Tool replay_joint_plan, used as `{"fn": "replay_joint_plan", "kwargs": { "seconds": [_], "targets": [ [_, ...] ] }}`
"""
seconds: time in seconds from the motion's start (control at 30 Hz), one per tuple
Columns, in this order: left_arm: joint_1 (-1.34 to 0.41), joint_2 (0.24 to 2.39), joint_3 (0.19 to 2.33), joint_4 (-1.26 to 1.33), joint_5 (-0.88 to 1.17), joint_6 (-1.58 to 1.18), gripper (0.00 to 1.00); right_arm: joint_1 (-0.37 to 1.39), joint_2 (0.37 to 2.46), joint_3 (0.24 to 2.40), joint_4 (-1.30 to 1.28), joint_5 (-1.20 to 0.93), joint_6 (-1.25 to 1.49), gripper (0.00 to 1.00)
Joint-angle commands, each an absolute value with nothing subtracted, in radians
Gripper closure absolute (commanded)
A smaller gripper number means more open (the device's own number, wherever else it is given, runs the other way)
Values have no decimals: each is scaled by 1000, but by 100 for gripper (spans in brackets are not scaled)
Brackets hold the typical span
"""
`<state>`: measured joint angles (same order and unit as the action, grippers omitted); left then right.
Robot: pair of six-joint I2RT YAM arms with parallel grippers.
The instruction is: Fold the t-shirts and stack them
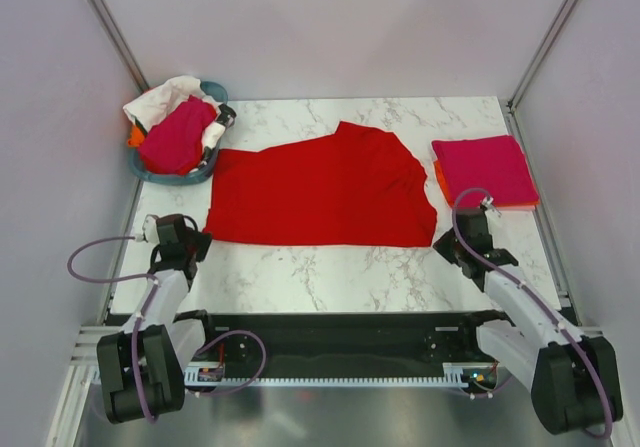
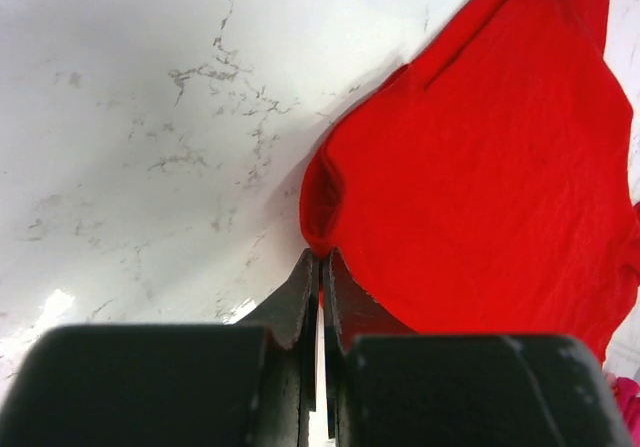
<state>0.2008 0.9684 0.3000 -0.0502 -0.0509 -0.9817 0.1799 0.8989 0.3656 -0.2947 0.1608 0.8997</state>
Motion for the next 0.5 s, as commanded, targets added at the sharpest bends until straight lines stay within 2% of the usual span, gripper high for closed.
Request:
{"fn": "replay_joint_plan", "kwargs": {
  "seconds": [0.0,0.17,0.33,0.43,0.47],
  "targets": [
    [204,968,319,-64,-77,-936,96,186,1007,489,-276,154,797,96],
    [204,986,353,-92,-80,-931,94,186,1195,638,-253,155,715,96],
    [204,969,350,-95,-103,-940,92,184,1362,690,-192,153,703,100],
    [204,965,350,-104,-117,-946,84,186,1423,706,-170,182,713,100],
    [204,963,350,-113,-123,-951,72,186,1436,712,-169,189,716,100]
  ]
}}
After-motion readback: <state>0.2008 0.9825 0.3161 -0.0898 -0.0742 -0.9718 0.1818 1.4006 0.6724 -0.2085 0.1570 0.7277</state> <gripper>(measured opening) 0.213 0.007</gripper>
